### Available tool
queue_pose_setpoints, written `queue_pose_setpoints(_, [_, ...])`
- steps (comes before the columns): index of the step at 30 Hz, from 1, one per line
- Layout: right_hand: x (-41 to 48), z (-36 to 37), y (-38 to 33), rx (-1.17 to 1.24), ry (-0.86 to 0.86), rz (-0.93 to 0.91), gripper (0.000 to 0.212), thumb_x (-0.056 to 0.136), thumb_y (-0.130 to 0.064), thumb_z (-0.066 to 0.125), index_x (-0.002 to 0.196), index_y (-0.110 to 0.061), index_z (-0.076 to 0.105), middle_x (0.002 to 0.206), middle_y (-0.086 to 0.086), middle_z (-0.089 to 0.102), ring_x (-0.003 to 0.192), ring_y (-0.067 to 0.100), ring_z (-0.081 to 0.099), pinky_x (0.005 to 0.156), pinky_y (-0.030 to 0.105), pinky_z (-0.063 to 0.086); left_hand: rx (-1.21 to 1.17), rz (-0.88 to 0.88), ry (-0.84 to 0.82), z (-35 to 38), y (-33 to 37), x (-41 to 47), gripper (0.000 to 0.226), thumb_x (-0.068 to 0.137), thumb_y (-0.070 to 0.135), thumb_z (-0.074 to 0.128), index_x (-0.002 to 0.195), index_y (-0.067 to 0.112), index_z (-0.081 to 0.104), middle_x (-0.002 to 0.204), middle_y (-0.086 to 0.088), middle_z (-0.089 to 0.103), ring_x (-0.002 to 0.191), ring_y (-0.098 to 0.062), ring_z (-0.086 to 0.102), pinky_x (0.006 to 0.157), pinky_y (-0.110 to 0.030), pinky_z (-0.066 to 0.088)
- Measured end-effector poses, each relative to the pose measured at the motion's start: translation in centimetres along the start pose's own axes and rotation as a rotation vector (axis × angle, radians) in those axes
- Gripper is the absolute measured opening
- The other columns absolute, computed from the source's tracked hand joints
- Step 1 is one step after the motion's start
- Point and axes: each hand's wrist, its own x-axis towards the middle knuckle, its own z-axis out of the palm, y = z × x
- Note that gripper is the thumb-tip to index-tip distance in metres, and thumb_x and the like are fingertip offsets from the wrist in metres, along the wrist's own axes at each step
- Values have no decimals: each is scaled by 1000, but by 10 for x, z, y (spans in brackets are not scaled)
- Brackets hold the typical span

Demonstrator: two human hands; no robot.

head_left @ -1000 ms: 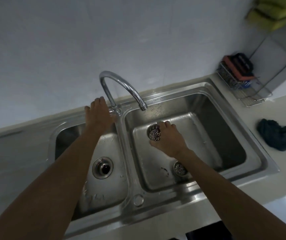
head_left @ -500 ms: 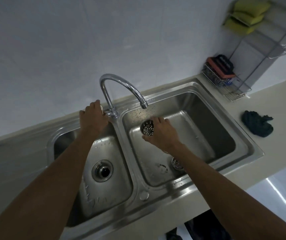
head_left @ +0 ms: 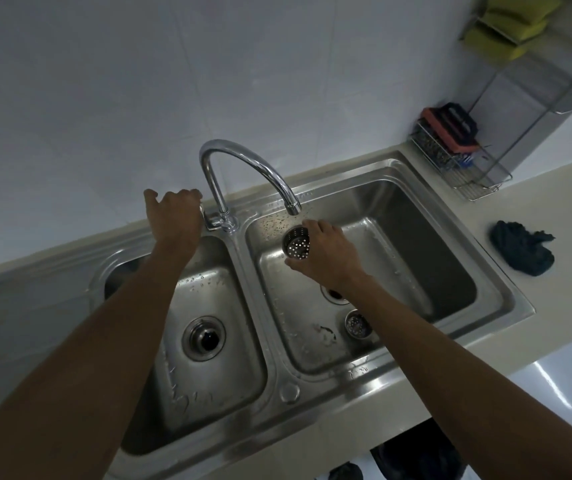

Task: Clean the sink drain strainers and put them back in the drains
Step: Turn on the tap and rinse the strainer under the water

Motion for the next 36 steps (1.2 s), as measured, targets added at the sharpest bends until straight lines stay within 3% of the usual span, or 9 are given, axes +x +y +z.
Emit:
queue_pose_setpoints(3, [6,0,-4,-14,16,-13,86,79,-59,74,144,-14,40,136,10,50,123,30,50,97,47,51,79,2,8,1,4,-2,29,82,-1,65,100,20,73,77,-2,69,84,-24,68,111,-46,26])
queue_pose_setpoints(7, [12,0,-4,-16,43,-28,83,78,-59,74,140,-15,41,133,9,52,121,29,50,93,48,53,94,7,16,9,5,0,25,83,-3,60,99,14,69,85,-2,68,91,-25,68,112,-47,27])
queue_pose_setpoints(18, [13,16,11,-42,18,-23,87,77,-64,71,142,-14,40,136,9,50,124,28,48,92,44,52,70,-56,-3,20,-3,17,27,88,-3,60,106,14,71,87,-4,69,84,-26,70,112,-49,29])
queue_pose_setpoints(21, [11,23,13,-27,30,-7,87,77,-64,73,141,-12,42,134,9,52,119,27,51,90,41,52,-17,-65,14,25,-3,17,33,87,2,65,118,15,69,114,-6,69,100,-29,69,112,-51,29])
queue_pose_setpoints(23, [4,30,14,-23,26,-9,87,77,-65,71,139,-10,45,131,8,53,115,25,52,88,38,52,-94,-57,37,27,1,8,46,89,7,67,133,16,60,144,-9,56,120,-32,60,112,-52,25])
queue_pose_setpoints(24, [0,34,15,-31,9,-18,87,77,-66,70,140,-10,46,130,8,54,114,24,53,87,37,52,-132,-46,56,26,5,1,47,90,10,66,136,16,58,149,-10,50,125,-32,56,111,-53,25])
queue_pose_setpoints(30, [0,34,24,119,-19,138,93,70,-60,82,138,-9,44,128,9,57,115,25,54,95,40,52,-215,54,145,29,31,-57,33,99,30,52,129,18,58,134,-7,57,116,-28,57,101,-49,36])
queue_pose_setpoints(33, [-3,40,19,132,1,90,92,70,-61,81,135,-7,46,123,9,58,110,24,55,93,36,52,-258,84,85,32,39,-74,36,97,32,55,130,19,59,129,-5,60,112,-27,60,98,-48,39])
queue_pose_setpoints(36, [-14,48,26,83,-85,60,89,71,-62,79,135,-9,48,124,9,59,111,24,56,97,40,52,-371,162,-1,34,46,-88,40,95,31,61,132,17,58,129,-7,59,106,-30,65,94,-47,43])
